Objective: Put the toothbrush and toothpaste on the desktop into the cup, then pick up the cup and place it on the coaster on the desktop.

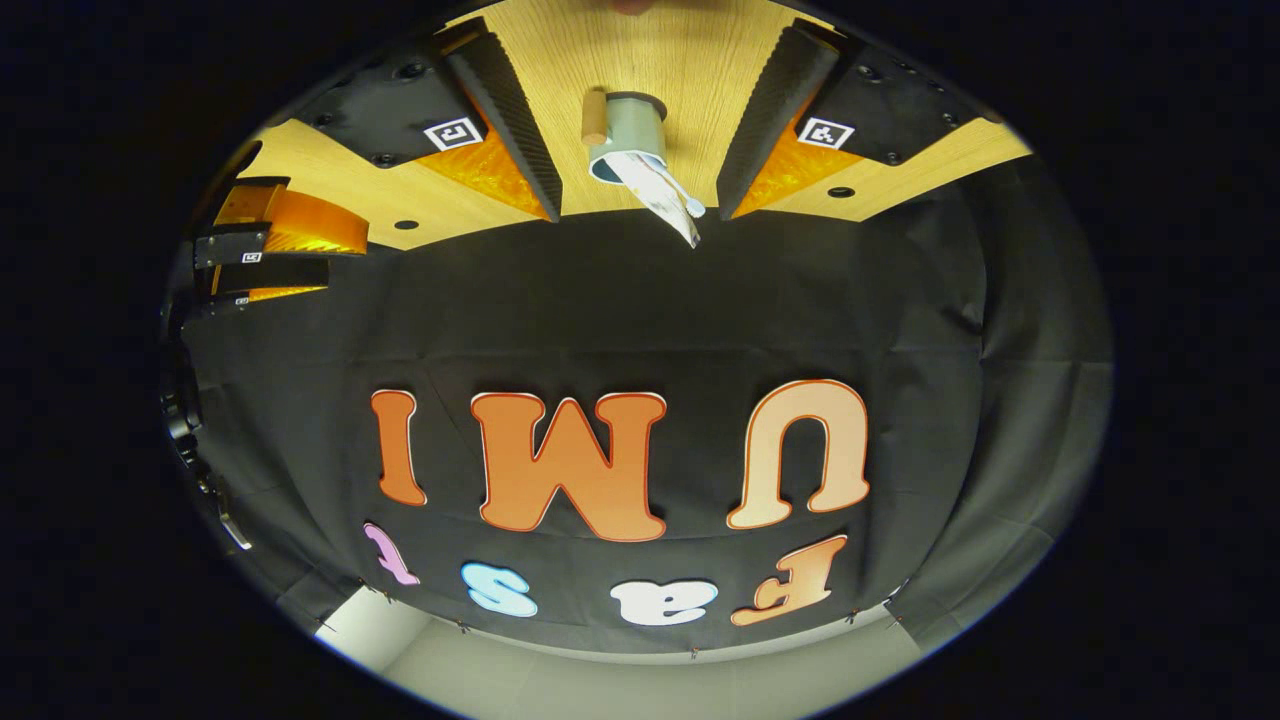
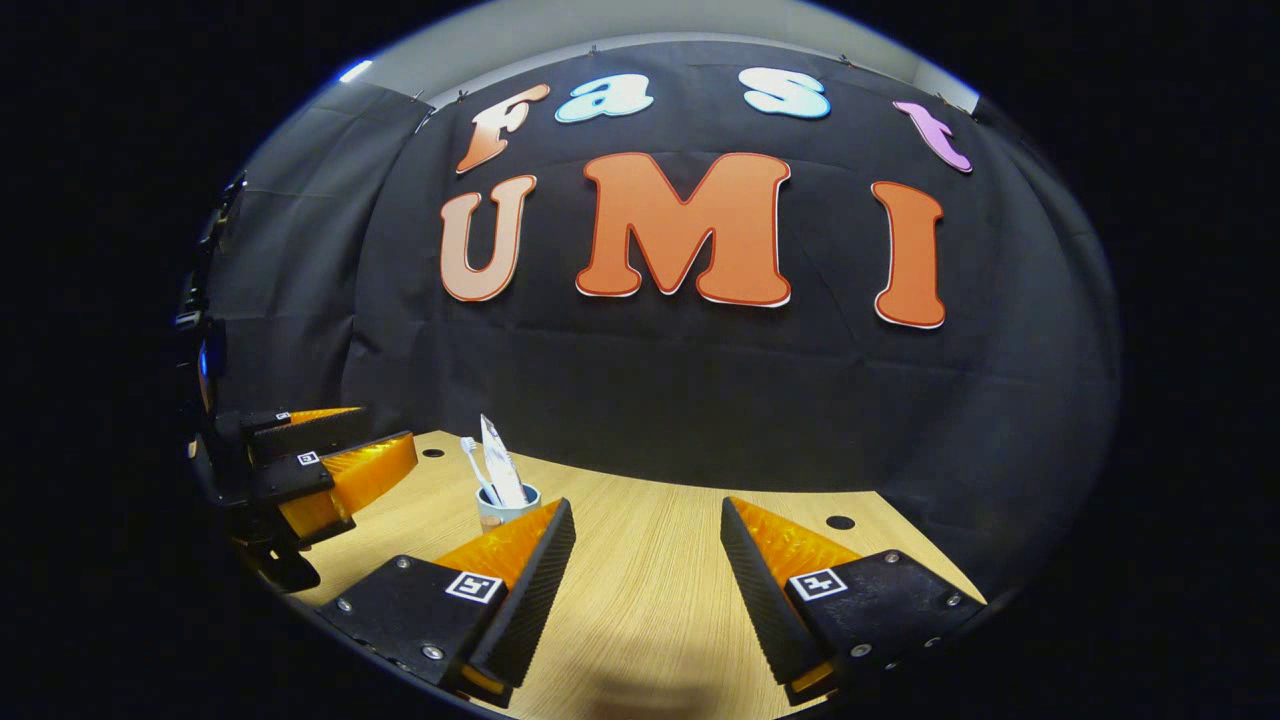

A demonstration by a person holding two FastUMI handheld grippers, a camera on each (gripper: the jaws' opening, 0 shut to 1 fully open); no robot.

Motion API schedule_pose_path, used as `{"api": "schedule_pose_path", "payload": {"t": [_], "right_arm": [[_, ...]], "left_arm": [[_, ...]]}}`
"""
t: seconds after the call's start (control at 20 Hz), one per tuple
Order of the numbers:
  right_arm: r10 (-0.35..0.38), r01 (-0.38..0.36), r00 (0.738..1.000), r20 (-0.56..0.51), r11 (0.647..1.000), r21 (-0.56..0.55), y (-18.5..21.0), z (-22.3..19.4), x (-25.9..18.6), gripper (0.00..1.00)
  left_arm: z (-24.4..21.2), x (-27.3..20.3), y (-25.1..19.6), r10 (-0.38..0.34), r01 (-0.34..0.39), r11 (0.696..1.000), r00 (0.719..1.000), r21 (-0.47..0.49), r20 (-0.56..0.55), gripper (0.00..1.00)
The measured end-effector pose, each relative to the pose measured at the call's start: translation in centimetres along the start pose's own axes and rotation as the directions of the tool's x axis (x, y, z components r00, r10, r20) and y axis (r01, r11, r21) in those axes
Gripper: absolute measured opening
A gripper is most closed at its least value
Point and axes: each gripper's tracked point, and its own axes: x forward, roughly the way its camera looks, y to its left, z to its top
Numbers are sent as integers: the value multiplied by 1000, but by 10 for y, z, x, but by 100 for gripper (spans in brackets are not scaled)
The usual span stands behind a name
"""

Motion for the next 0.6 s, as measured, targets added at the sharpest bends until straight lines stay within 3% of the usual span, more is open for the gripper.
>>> {"api": "schedule_pose_path", "payload": {"t": [0.6], "right_arm": [[11, -10, 999, 42, 1000, -13, 6, 13, -15, 89]], "left_arm": [[11, -6, 7, 1, -1, 1000, 1000, 7, 20, 98]]}}
